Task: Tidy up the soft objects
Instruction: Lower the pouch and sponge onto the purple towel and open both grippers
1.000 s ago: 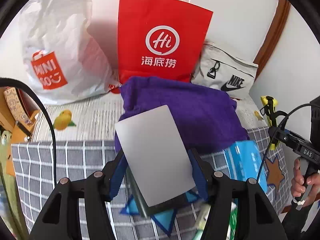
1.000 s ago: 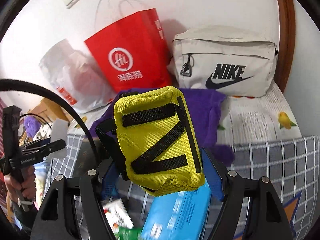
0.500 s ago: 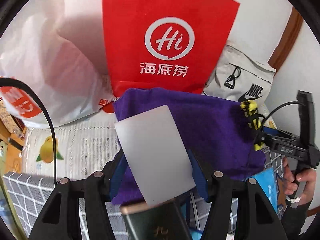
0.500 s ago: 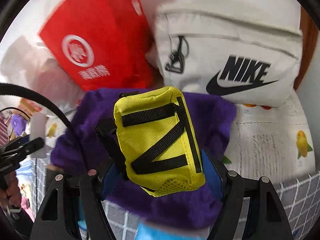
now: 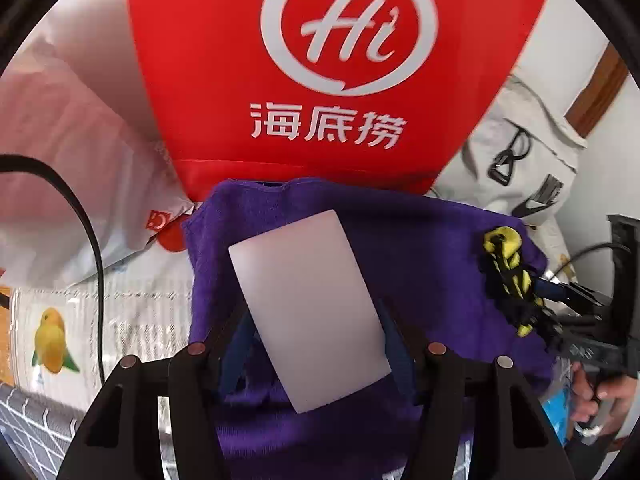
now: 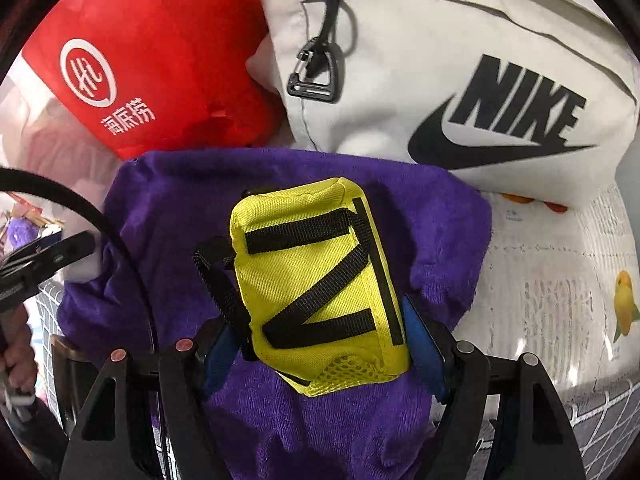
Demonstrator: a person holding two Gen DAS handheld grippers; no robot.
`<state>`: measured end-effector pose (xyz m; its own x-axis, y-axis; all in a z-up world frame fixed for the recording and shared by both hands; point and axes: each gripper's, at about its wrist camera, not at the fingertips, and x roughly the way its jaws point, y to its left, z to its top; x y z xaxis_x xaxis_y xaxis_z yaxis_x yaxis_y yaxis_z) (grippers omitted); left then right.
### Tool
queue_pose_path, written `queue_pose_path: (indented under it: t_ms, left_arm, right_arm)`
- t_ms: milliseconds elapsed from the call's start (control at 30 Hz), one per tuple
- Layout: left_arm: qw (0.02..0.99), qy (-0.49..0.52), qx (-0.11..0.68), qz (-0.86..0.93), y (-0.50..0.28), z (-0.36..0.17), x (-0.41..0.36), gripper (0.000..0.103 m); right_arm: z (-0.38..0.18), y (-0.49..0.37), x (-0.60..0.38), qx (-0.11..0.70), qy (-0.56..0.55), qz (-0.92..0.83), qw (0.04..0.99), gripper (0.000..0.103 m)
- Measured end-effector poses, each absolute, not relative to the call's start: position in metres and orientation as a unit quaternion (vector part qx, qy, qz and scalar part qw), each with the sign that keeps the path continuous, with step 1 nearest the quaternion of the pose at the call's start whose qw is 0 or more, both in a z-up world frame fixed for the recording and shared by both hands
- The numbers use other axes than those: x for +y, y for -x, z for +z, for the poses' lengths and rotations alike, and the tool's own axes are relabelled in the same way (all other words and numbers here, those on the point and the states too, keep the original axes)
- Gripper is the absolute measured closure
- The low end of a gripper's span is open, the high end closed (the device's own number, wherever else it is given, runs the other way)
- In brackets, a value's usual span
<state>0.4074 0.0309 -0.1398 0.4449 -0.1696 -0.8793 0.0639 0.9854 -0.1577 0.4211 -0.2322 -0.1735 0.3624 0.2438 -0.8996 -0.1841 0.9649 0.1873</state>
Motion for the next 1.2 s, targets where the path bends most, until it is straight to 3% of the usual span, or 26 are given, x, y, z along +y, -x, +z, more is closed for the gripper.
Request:
queue_pose_path:
  t_ms: [500, 667, 733, 1200]
  left_arm:
    - [0.828, 0.064, 0.552, -0.069, -0.435, -0.175, 0.022, 0.041]
    - [0.825, 0.052, 0.559, -0.065, -0.434, -0.175, 0.014, 0.019]
    - [0.828, 0.048, 0.556, -0.058, -0.432, -0.171, 0.012, 0.019]
    - [0.850, 0.043, 0.521, -0.061, -0.368, -0.110, 0.013, 0.019]
  right_arm:
    - [-0.189, -0.428, -0.221, 0.572, -0.015, 0.149, 0.806, 0.026]
    - [-0.195, -0.440, -0.205, 0.579, -0.027, 0.167, 0.797, 0.016]
    - [-0.195, -0.436, -0.201, 0.581, -0.027, 0.178, 0.793, 0.012]
    - [-0.135, -0.379, -0.195, 0.530, -0.013, 0.172, 0.830, 0.012]
